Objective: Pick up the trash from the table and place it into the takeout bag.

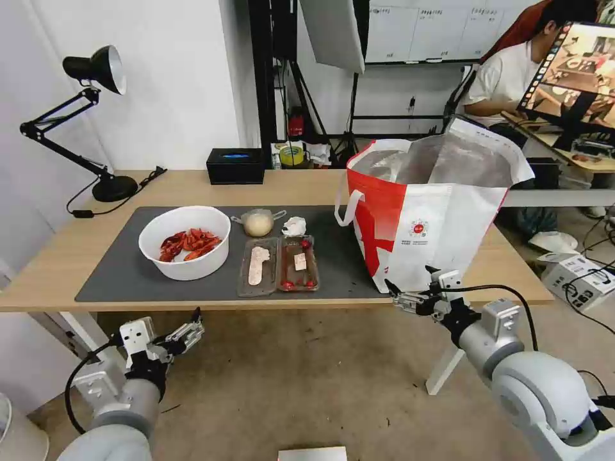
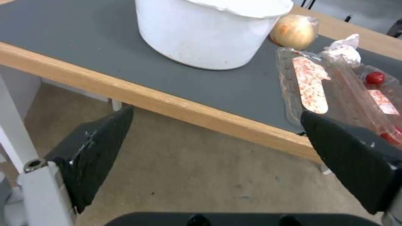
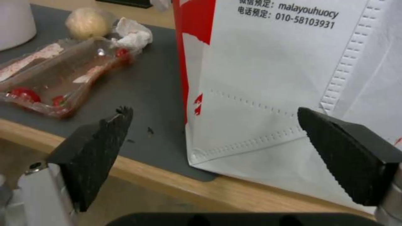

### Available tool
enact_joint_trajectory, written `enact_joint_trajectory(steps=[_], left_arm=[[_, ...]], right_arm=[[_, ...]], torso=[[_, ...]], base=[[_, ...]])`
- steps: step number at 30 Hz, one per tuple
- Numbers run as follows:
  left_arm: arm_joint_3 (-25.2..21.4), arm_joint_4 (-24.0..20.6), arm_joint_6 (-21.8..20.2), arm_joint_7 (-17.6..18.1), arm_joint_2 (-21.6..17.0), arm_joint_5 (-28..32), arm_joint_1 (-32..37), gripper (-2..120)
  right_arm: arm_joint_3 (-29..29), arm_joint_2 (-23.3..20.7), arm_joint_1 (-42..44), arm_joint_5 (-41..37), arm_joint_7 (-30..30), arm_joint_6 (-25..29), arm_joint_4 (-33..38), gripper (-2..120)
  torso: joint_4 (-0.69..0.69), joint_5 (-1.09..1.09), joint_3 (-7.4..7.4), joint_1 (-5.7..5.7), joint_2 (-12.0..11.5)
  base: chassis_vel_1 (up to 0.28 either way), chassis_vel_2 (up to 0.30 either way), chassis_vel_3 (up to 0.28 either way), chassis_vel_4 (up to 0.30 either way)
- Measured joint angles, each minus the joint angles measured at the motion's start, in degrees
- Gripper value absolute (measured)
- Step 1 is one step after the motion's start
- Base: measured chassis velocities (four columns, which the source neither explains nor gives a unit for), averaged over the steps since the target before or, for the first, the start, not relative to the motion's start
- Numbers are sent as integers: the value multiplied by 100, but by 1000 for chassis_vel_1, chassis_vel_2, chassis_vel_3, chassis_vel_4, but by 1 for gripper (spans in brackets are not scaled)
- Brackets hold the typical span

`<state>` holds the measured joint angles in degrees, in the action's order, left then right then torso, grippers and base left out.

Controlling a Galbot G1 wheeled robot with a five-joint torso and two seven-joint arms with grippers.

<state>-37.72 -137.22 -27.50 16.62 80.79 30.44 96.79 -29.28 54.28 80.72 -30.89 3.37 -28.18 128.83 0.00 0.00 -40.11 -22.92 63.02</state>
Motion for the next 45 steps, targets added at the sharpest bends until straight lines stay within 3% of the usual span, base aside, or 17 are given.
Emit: enact_joint_trajectory(steps=[10,12,17,21,24,27,36,45], left_arm=[[83,-19,247,-12,178,130,0,100],[186,19,546,38,203,353,-22,100],[399,9,745,584,210,1323,-225,100],[513,13,951,815,226,1767,-331,100],[759,51,1419,1351,232,2708,-584,100],[908,89,1514,1576,212,3194,-688,100],[1249,358,1553,1597,-338,3949,-1087,100],[1557,488,1530,1609,-395,4408,-1528,100]], right_arm=[[116,42,-33,36,-4,1,-30,100],[138,61,-30,44,-5,3,-31,100],[153,51,-27,49,-6,8,-31,100],[182,32,-37,50,-6,12,-33,100],[207,23,-36,51,-4,17,-39,100],[228,26,-33,51,2,19,-45,100],[304,59,23,73,46,21,-46,100],[288,62,41,79,66,24,-48,100]], torso=[[1,0,0,0,0],[1,0,0,0,0],[0,0,0,1,0],[0,-1,0,1,0],[0,0,0,1,0],[0,0,0,1,0],[0,0,0,0,0],[0,0,0,1,0]], base=[[0,0,0,0],[0,0,0,0],[0,0,0,0],[0,0,0,0],[0,0,0,0],[0,0,0,0],[0,0,0,0],[0,0,0,0]])
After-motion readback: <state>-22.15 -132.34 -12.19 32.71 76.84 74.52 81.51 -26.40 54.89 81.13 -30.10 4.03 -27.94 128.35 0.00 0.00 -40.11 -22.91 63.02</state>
